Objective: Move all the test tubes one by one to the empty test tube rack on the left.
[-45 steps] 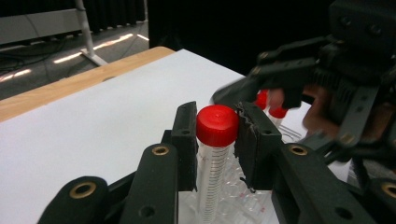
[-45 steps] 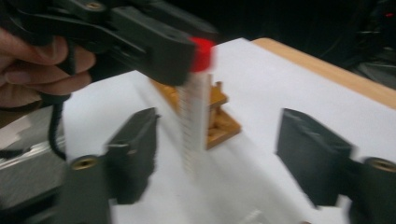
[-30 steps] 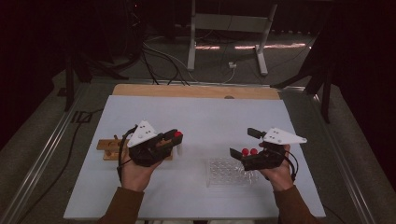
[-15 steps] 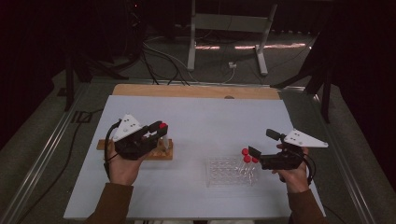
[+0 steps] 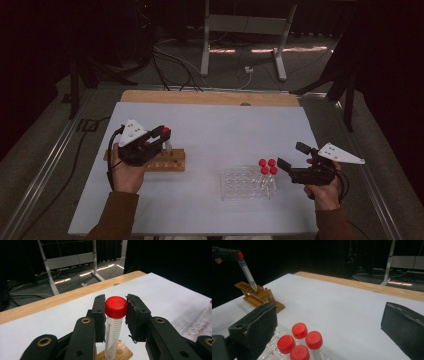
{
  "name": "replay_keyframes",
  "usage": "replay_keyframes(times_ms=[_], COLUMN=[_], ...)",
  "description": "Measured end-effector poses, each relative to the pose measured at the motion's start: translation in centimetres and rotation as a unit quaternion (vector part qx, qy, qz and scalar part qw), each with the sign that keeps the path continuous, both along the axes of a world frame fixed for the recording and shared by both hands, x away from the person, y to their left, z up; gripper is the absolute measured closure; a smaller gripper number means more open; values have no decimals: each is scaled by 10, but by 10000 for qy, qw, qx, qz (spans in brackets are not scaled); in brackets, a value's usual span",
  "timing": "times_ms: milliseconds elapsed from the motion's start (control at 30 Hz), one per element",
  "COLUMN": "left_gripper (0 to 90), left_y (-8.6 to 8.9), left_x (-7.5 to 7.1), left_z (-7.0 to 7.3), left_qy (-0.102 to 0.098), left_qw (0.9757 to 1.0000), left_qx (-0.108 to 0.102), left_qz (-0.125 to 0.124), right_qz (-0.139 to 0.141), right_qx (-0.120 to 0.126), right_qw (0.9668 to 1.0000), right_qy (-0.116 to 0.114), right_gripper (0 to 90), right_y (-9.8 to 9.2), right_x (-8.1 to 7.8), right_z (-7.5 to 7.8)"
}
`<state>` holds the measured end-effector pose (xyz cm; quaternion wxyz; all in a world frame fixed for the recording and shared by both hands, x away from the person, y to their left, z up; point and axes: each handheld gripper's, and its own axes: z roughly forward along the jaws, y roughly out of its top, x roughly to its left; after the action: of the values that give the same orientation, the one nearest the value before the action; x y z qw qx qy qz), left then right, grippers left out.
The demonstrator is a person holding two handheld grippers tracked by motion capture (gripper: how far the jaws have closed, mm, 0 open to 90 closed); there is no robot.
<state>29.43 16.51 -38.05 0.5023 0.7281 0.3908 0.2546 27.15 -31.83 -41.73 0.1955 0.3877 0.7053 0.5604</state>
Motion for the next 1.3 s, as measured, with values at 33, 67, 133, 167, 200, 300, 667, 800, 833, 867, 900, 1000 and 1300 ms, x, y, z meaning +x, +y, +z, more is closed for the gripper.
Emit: replay_keyframes(times_ms=[33, 67, 133, 167, 200, 300, 667, 800, 833, 867, 900, 1000, 1300], left_gripper=[710, 710, 710, 710, 709, 709, 709, 709, 709, 708, 708, 707, 705], left_y=[0, 0, 0, 0, 0, 1, 1, 1, 1, 1, 1, 1, 2], left_x=[1, 1, 2, 2, 3, 4, 6, 7, 7, 7, 7, 7, 6], left_z=[-1, -3, -5, -7, -8, -13, -34, -43, -45, -47, -48, -52, -62], left_qy=[5, 9, 31, 36, 49, 92, 297, 386, 404, 415, 431, 448, 533], left_qw=[10000, 10000, 9999, 9999, 9999, 9999, 9995, 9991, 9991, 9990, 9989, 9988, 9984], left_qx=[17, 43, 82, 79, 60, 48, 50, 53, 56, 54, 45, 17, 2], left_qz=[21, 32, 49, 60, 66, 96, 110, 138, 144, 153, 154, 174, 192], right_qz=[0, -5, -15, -13, -16, -24, -13, 4, 4, 6, 10, 25, 39], right_qx=[6, 3, 16, 38, 37, 48, 39, 42, 42, 44, 48, 43, 46], right_qw=[10000, 10000, 10000, 10000, 10000, 10000, 10000, 10000, 10000, 10000, 10000, 10000, 9999], right_qy=[5, 12, 23, 29, 31, 31, 50, 54, 54, 59, 62, 81, 86], right_gripper=[3, 3, 3, 3, 3, 3, 3, 3, 3, 3, 3, 3, 3], right_y=[0, -1, -1, -2, -2, -3, -4, -3, -3, -3, -4, -3, -4], right_x=[0, 0, 0, 0, -1, -1, -3, -3, -3, -3, -4, -4, -6], right_z=[-1, -1, -2, -2, -2, -4, -5, -6, -6, -6, -6, -7, -7])
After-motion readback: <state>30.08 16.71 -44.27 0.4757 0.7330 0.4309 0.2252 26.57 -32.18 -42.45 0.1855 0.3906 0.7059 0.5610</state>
